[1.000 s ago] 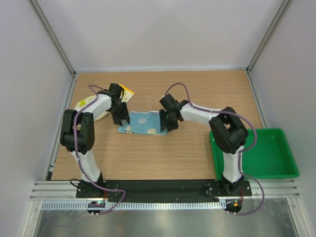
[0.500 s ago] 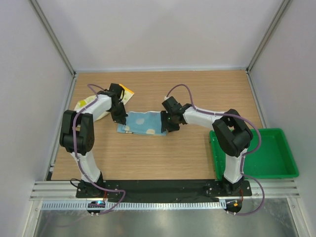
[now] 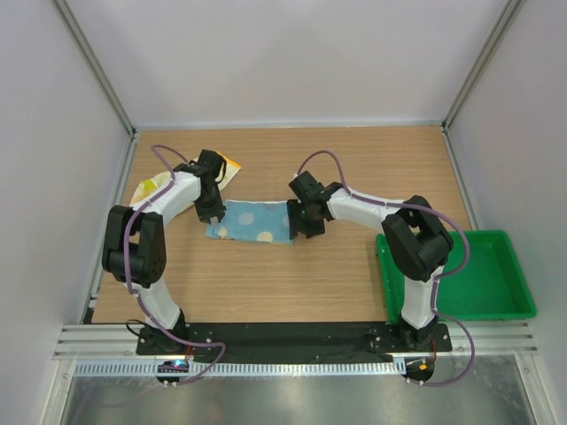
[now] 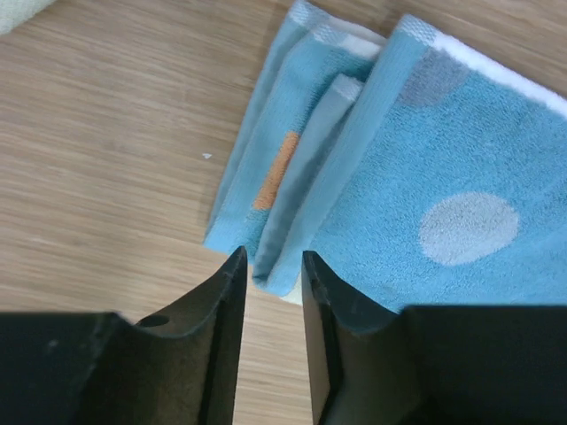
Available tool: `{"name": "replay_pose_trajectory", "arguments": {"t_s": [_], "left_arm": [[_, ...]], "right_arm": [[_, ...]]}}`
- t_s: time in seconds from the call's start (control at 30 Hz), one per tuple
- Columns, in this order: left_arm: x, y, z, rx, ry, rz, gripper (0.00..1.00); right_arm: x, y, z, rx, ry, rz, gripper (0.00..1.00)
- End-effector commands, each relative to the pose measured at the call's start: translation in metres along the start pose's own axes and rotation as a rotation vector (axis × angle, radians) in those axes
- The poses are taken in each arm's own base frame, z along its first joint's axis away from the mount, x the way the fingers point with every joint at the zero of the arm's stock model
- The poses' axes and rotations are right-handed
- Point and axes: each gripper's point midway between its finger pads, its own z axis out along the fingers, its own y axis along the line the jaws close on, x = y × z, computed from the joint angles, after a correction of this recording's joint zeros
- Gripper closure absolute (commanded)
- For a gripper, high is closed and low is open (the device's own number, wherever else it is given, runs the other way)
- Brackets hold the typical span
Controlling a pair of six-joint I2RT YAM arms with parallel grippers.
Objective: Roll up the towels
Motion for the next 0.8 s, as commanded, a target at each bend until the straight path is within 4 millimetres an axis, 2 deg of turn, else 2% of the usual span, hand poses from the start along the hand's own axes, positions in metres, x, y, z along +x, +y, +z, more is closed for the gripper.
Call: {"name": "replay_pose_trajectory", "arguments": {"t_s": [0.0,0.07,0.1,0.17,0.2,0.33,0.37,0.53,0.57,0.67,0.7,0.77], "left_arm": [[0.000,0.018,-0.004,-0.096,-0.017,-0.002,0.66],[-0.001,0.020,-0.005,-0.102,-0.022,0.000,0.54],[-0.003,0.018,-0.007,-0.093,-0.033,0.004,0.52],[-0.004,0.016,-0.008,-0.081,-0.032,0.009,0.48],[-0.005,0.014,-0.011,-0.072,-0.041,0.008,0.48],[-0.007,0.013,-0.015,-0.054,-0.060,0.008,0.48],[-0.007,0.012,-0.016,-0.050,-0.060,0.010,0.49],[-0.007,0.009,-0.016,-0.031,-0.050,0.014,0.51],[-0.006,0.008,-0.016,-0.031,-0.050,0.017,0.51],[-0.007,0.008,-0.018,-0.021,-0.053,0.014,0.51],[-0.006,0.007,-0.018,-0.018,-0.050,0.016,0.51],[-0.005,0.007,-0.016,-0.020,-0.037,0.018,0.51]], "right_arm": [[-0.026,0.012,-0.037,-0.008,-0.064,-0.050,0.42],[-0.045,0.022,-0.049,-0.033,-0.113,-0.061,0.42],[-0.051,0.033,-0.053,-0.092,-0.123,-0.070,0.42],[-0.066,0.044,-0.062,-0.182,-0.149,-0.055,0.42],[-0.074,0.057,-0.066,-0.269,-0.162,-0.042,0.42],[-0.101,0.064,-0.065,-0.390,-0.188,0.035,0.49],[-0.108,0.059,-0.055,-0.397,-0.190,0.053,0.51],[-0.120,0.065,-0.026,-0.513,-0.156,0.074,0.64],[-0.118,0.063,-0.012,-0.514,-0.139,0.081,0.64],[-0.116,0.057,0.006,-0.518,-0.115,0.089,0.65],[-0.109,0.051,0.018,-0.505,-0.086,0.101,0.65],[-0.104,0.039,0.030,-0.485,-0.069,0.129,0.65]]}}
